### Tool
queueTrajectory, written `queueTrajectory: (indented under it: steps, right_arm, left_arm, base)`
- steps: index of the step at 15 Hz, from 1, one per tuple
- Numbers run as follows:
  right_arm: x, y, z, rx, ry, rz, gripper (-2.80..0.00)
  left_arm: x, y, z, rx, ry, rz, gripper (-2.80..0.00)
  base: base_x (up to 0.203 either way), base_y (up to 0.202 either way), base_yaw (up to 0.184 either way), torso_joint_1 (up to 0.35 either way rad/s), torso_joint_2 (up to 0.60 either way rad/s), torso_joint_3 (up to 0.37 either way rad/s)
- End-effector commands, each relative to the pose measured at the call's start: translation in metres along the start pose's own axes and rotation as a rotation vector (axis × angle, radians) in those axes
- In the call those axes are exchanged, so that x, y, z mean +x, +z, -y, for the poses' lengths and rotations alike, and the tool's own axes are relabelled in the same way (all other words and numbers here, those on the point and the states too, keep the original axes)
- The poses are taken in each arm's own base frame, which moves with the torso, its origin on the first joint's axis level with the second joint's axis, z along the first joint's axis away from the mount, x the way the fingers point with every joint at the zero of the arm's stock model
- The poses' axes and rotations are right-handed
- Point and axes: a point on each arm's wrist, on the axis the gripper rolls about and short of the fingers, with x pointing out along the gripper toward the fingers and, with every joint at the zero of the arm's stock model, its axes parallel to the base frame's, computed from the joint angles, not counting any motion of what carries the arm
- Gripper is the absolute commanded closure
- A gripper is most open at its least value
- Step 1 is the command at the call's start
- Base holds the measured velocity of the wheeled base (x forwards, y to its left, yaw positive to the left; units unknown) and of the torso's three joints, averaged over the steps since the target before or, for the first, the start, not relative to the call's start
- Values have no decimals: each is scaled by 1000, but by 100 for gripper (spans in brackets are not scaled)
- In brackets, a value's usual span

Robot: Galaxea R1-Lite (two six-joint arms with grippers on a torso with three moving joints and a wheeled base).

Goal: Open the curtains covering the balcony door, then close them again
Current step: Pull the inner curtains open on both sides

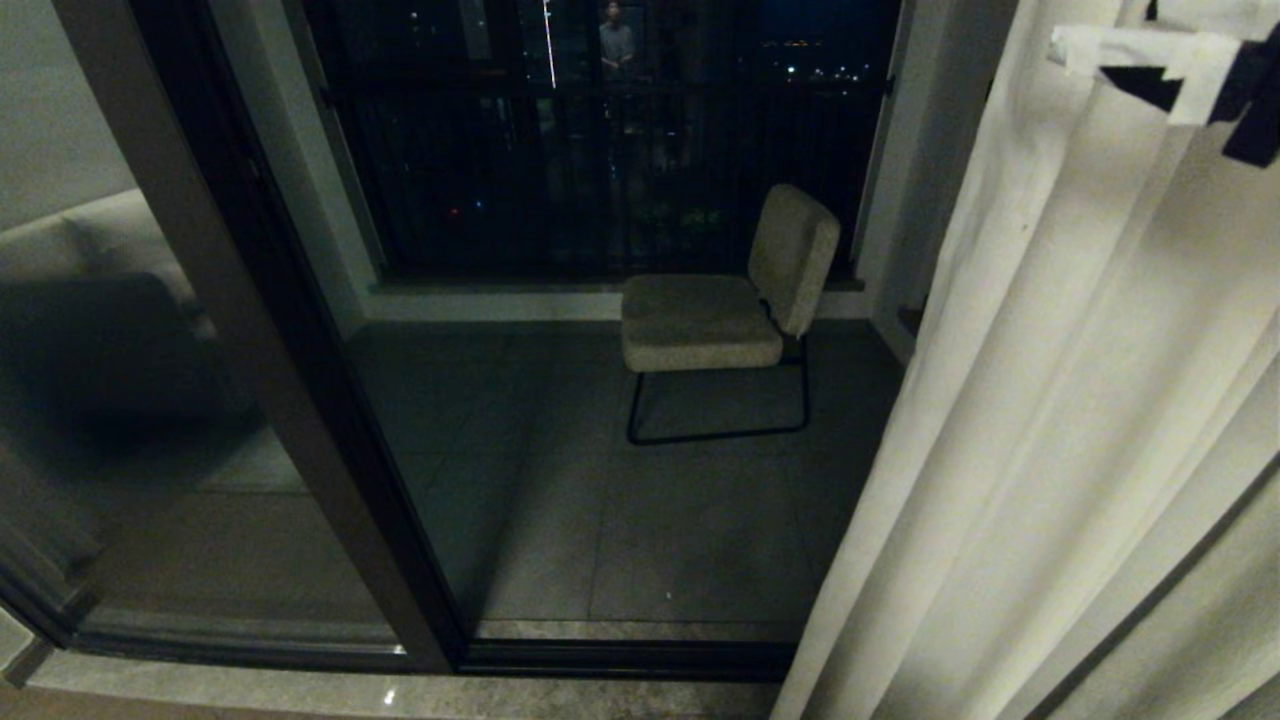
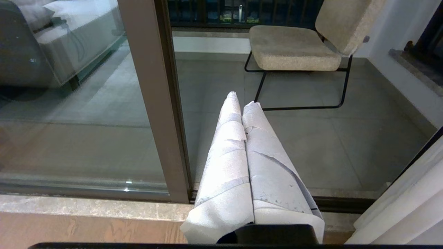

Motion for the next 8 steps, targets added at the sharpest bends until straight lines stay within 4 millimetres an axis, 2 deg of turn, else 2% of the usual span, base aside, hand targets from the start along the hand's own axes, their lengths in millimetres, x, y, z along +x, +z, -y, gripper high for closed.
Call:
queueTrajectory:
  steps: [1, 4, 8]
  right_arm:
    - [27, -10, 8, 3, -42, -31, -280]
    - [41, -11, 13, -2, -68, -27, -280]
    - [57, -16, 25, -12, -210, -10, -280]
  left_arm:
    - [0, 0, 0, 0, 1, 1, 0]
    - [0, 0, 0, 0, 1, 1, 0]
    - [0, 0, 0, 0, 1, 1, 0]
  base:
    - [0, 0, 0, 0, 0, 0]
    - [0, 0, 0, 0, 0, 0]
    - [0, 0, 0, 0, 0, 0]
